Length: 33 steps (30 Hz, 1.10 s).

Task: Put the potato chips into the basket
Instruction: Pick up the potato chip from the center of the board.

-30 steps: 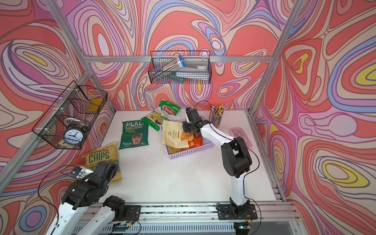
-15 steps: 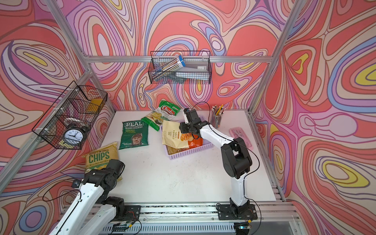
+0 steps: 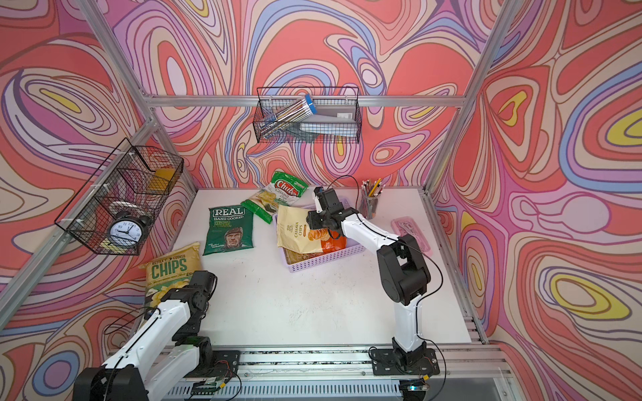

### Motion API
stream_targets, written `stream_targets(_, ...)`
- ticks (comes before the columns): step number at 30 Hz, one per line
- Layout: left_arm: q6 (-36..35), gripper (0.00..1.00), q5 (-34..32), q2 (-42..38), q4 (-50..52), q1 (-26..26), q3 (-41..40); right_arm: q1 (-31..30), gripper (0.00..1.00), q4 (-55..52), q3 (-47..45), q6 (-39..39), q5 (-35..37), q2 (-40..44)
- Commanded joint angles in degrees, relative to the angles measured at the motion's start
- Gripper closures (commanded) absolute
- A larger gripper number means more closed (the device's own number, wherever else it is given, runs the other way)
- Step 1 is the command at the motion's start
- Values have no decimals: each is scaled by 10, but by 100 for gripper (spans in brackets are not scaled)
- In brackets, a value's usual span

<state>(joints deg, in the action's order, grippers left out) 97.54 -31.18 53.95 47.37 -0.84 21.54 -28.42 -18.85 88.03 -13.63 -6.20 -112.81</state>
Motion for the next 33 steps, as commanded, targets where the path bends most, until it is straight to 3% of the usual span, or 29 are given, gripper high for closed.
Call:
stream_targets(1,-72,9,21,-5,-129,-10,-40,1,50,1,1,-5,-15,5)
stream_targets(3,-124,9,31,6,-192,-14,-45,0,50,-2,4,-5,-20,1)
stream_targets(7,-149,6,30,0,-184,-14,-32,-2,50,-3,3,-4,-19,3)
stream_targets(15,-198,7,13,-136,-196,-14,-60,-10,51,-1,8,-7,-23,-6)
stream_targets(20,-197,7,-17,-171,-223,-14,-93,-15,51,-5,14,-6,-30,-14)
stream_targets(28,-150,7,-33,-41,-266,-17,-73,-15,51,-9,14,-2,-29,-11)
stream_targets(33,-163,12,-19,32,-372,-25,-71,-15,52,-11,10,1,-29,-9)
